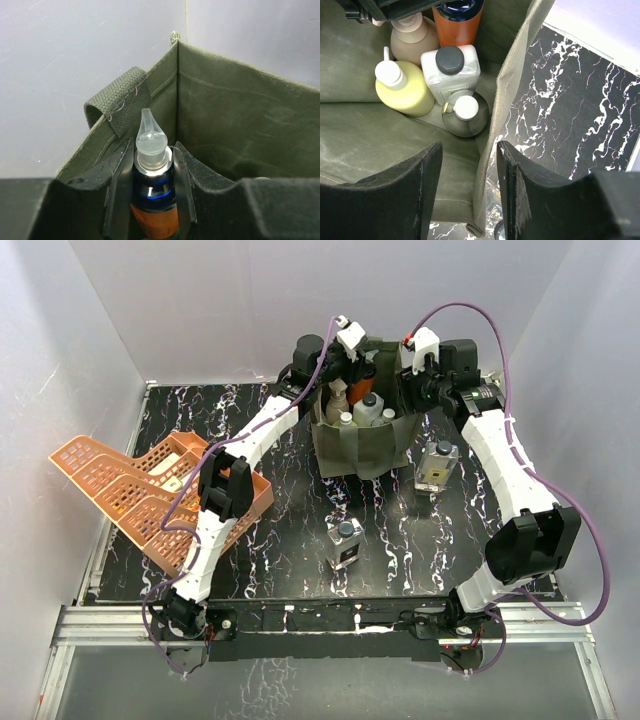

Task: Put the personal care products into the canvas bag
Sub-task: Place the care product in the canvas bag.

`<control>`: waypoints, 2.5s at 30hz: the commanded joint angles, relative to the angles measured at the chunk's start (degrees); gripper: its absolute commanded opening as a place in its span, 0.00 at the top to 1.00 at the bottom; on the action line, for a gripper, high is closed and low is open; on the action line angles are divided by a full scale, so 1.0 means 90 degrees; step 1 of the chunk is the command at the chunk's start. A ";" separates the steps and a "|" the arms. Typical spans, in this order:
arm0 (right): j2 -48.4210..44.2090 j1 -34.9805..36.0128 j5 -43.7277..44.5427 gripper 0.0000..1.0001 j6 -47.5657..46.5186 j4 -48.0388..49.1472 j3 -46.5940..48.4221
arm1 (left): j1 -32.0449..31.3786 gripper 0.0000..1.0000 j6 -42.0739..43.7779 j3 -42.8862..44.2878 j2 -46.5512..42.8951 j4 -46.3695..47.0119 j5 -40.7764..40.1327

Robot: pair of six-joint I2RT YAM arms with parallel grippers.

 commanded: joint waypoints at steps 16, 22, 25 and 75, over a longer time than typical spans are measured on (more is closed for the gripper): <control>-0.0029 -0.0110 0.0091 0.80 -0.0041 0.0233 -0.0132 | -0.0012 1.00 0.0489 -0.0726 -0.0537 0.0416 0.0530; -0.0007 -0.0110 0.0055 0.80 -0.0031 0.0232 -0.0124 | -0.0012 1.00 0.0734 -0.0614 -0.0414 -0.0074 0.0641; -0.0002 -0.0113 0.0047 0.80 -0.0031 0.0229 -0.0116 | -0.0015 1.00 0.0820 -0.0518 -0.0322 -0.0225 0.0618; 0.0966 -0.0064 -0.0879 0.77 0.0037 0.0126 0.1443 | -0.0017 0.63 0.1887 -0.1434 -0.0503 -0.0281 0.0474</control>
